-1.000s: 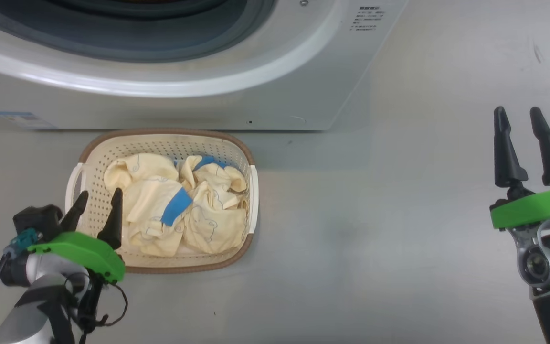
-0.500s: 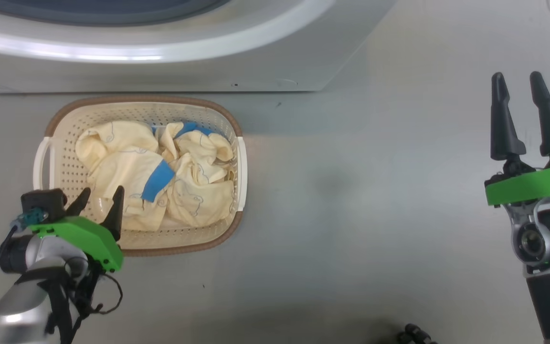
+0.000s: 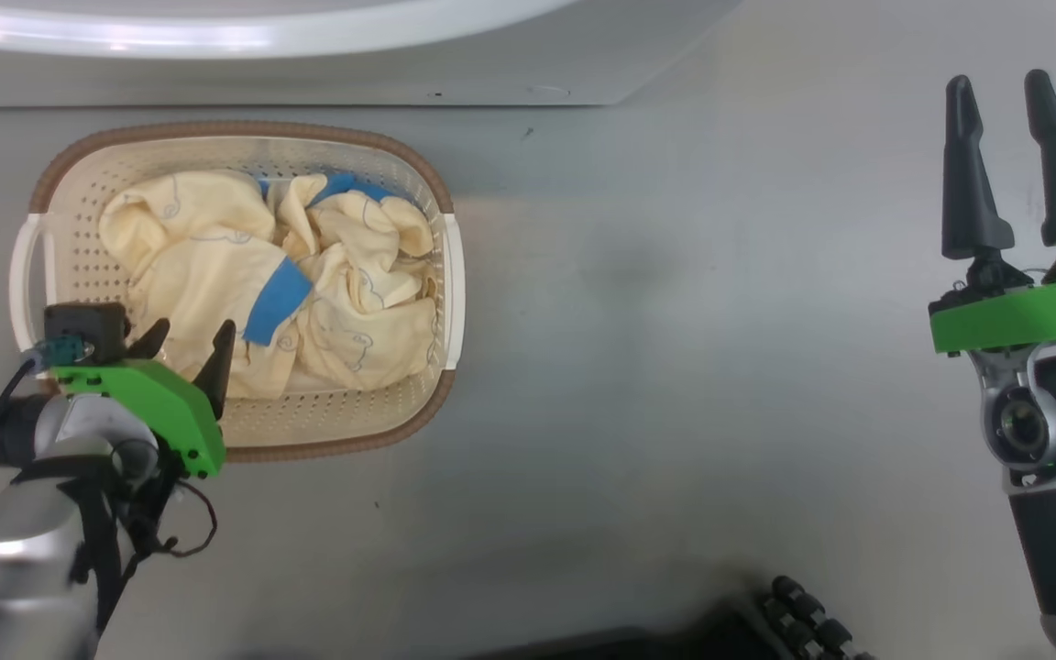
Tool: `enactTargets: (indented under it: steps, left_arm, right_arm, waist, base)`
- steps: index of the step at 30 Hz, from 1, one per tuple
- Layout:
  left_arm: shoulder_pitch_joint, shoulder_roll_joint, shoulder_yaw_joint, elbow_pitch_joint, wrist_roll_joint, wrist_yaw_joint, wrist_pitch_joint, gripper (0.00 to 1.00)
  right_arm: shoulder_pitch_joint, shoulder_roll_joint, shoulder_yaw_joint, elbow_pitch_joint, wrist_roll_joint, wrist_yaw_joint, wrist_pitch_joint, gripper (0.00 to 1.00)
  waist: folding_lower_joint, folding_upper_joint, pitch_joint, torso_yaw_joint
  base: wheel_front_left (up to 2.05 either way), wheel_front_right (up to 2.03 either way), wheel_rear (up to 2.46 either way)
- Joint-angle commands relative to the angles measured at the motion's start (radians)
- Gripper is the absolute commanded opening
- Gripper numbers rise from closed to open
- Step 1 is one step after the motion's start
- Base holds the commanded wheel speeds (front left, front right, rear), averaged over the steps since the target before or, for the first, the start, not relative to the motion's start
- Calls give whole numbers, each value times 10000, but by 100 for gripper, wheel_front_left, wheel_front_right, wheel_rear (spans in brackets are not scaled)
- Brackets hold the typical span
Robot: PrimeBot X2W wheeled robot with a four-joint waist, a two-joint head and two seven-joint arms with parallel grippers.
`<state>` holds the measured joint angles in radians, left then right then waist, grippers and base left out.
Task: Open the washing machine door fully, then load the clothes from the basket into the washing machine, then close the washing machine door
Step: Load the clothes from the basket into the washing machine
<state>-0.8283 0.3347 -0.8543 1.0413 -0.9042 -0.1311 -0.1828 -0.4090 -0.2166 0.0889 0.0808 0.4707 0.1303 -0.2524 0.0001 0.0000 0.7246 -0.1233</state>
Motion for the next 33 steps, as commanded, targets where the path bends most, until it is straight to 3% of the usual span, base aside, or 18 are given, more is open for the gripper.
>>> enactTargets:
  steps: [1,31,32,33]
  left_arm:
    - [-89,471,167,31,-118,4,26,100]
    - [-1465,1027,-2702,510,-2048,4,776,100]
    - [-1491,1024,-2775,526,-2096,4,787,56]
    - [-1508,1020,-2847,541,-2146,4,802,34]
  right_arm:
    - [25,-58,132,-298,-85,4,-94,100]
    - [-539,-137,811,-452,-193,4,-94,100]
    - [-531,-136,820,-464,-198,4,-94,100]
    - [-522,-131,832,-473,-208,4,-94,100]
  waist:
    - [-1,0,139,-51]
    - [-1,0,1363,-669]
    - [-1,0,1368,-678]
    - [-1,0,1361,-687]
  base:
    - [0,0,0]
    - [0,0,0]
    - [0,0,0]
    - [0,0,0]
